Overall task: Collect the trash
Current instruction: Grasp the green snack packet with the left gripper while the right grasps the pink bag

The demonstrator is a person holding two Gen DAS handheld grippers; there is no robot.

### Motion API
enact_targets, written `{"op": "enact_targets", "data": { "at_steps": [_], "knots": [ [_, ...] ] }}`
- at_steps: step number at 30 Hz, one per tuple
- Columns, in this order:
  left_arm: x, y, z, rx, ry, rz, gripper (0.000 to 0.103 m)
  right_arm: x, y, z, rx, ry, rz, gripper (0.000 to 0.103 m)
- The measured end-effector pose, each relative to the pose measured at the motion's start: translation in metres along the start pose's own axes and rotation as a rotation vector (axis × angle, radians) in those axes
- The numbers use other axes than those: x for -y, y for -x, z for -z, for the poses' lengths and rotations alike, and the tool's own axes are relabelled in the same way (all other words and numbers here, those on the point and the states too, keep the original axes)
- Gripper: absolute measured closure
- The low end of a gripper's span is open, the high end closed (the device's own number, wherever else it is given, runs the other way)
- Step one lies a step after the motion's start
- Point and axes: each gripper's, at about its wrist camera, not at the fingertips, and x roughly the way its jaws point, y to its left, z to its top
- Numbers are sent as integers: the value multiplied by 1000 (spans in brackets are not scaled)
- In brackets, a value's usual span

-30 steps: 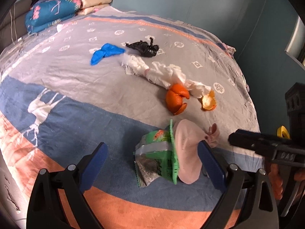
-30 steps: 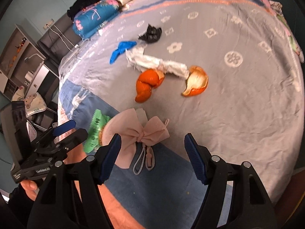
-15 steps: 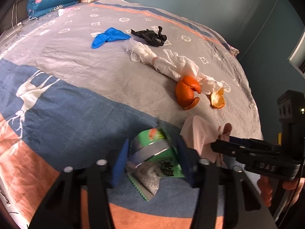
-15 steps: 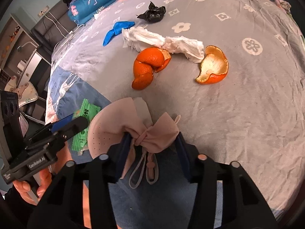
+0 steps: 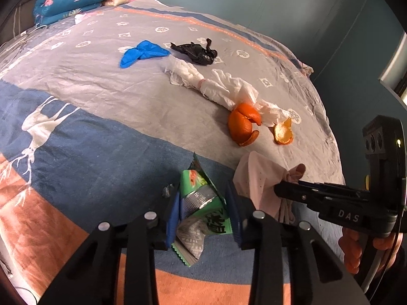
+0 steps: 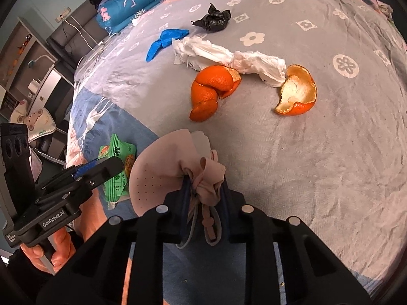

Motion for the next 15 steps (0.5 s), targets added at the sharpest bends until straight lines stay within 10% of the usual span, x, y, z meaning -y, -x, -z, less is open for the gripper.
{"op": "enact_targets", "data": {
  "at_steps": [15],
  "knots": [
    [0,32,-9,66,58,1,72,1,45,5,82,-4,-11,83]
  ]
}}
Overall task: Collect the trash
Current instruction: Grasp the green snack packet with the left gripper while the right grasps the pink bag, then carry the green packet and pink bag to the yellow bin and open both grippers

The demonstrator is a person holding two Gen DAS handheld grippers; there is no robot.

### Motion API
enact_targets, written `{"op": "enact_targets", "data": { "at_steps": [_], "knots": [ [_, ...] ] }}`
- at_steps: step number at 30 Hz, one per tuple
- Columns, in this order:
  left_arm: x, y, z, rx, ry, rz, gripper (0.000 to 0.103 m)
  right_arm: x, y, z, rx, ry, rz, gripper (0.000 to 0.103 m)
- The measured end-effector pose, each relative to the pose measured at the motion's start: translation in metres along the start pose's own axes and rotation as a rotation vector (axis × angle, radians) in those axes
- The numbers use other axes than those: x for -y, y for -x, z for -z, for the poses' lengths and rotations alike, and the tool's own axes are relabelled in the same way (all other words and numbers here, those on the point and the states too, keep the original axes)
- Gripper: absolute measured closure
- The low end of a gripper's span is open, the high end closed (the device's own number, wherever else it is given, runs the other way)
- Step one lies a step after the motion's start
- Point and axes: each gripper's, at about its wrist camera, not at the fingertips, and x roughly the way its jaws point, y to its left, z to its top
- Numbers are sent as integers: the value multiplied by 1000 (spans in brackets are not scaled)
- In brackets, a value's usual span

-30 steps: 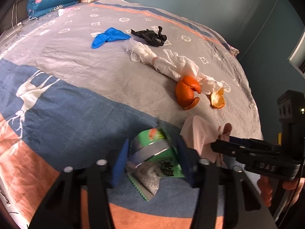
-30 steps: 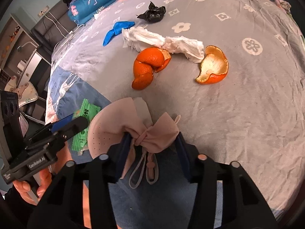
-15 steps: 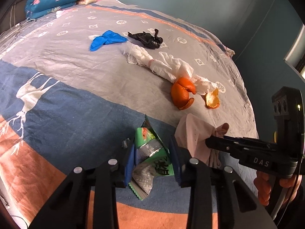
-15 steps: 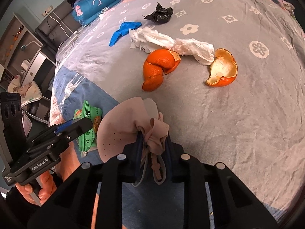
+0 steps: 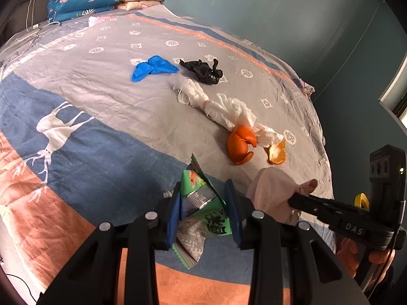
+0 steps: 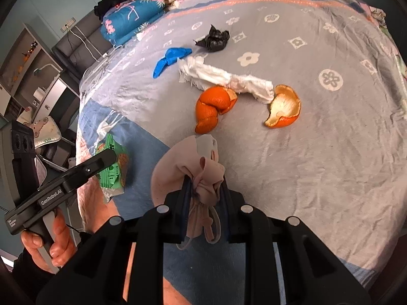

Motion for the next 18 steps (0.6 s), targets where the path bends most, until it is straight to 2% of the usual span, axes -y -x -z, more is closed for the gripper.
{"op": "enact_targets", "data": {
  "at_steps": [18],
  "knots": [
    [33,28,1,44,-80,-8,72,1,77,7,106,32,12,83]
  ]
}}
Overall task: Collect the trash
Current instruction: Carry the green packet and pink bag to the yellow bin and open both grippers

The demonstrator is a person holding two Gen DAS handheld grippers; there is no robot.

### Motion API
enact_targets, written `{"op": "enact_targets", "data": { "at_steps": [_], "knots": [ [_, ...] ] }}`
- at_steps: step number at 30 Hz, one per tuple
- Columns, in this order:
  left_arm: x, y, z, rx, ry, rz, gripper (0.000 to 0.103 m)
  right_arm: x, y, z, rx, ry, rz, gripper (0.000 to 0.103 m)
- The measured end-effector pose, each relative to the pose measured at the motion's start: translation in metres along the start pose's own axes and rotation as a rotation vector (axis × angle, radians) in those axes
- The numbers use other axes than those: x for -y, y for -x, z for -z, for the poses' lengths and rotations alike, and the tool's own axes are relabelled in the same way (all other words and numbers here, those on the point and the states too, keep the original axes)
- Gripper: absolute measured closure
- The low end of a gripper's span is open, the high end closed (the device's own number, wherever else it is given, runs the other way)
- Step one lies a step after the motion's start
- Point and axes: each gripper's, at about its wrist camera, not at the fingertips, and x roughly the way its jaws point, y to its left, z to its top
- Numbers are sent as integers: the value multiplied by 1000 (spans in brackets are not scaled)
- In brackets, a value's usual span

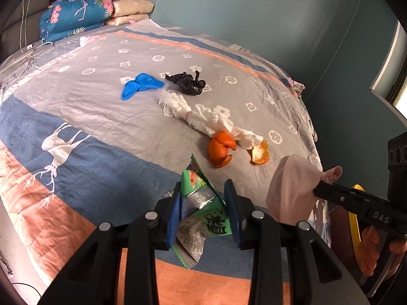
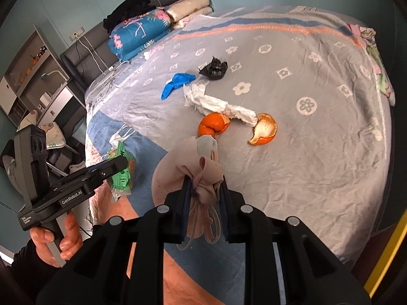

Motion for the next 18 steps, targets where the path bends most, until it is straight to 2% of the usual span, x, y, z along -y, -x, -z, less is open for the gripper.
{"op": "enact_targets", "data": {
  "at_steps": [18],
  "knots": [
    [47,24,-4,26,-86,6,72,15,76,1,101,-8,7,83]
  ]
}}
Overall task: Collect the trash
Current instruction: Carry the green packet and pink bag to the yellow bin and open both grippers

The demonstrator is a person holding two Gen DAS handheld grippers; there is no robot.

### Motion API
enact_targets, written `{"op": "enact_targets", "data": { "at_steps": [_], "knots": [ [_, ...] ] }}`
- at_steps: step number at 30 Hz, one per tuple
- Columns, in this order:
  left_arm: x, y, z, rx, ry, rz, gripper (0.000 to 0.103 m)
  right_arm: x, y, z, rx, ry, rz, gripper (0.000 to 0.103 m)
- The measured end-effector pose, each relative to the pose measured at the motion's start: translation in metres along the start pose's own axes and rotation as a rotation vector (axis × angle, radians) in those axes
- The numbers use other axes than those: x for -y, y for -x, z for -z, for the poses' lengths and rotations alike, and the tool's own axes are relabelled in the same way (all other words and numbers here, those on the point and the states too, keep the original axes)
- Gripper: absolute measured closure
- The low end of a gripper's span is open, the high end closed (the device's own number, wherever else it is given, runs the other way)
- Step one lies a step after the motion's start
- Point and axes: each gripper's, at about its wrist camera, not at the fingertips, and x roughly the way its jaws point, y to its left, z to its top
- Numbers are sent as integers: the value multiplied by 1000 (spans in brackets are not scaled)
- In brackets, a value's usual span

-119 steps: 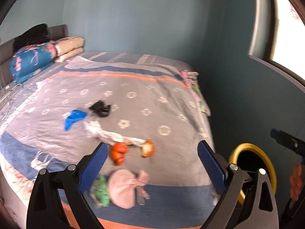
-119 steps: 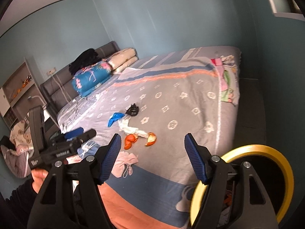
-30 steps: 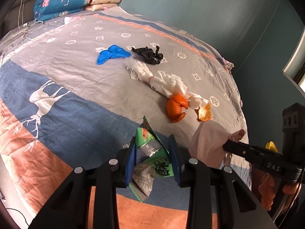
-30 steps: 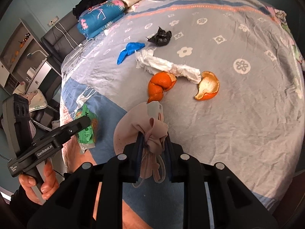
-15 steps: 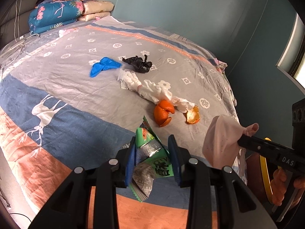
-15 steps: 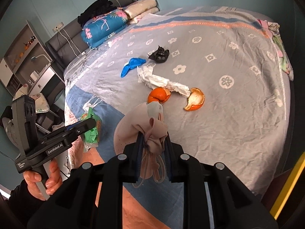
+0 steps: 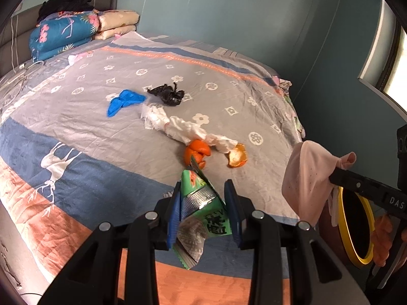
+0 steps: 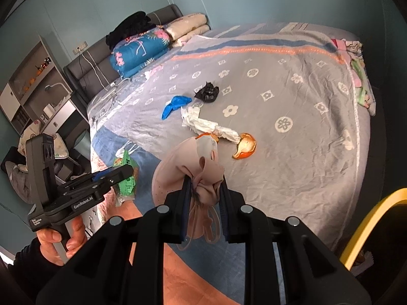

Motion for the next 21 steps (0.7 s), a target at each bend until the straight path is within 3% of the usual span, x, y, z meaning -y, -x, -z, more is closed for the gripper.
{"op": "enact_targets", "data": {
  "at_steps": [21],
  "knots": [
    [82,24,-6,27,-100,101,72,28,95,0,140,-34,51,83]
  ]
}}
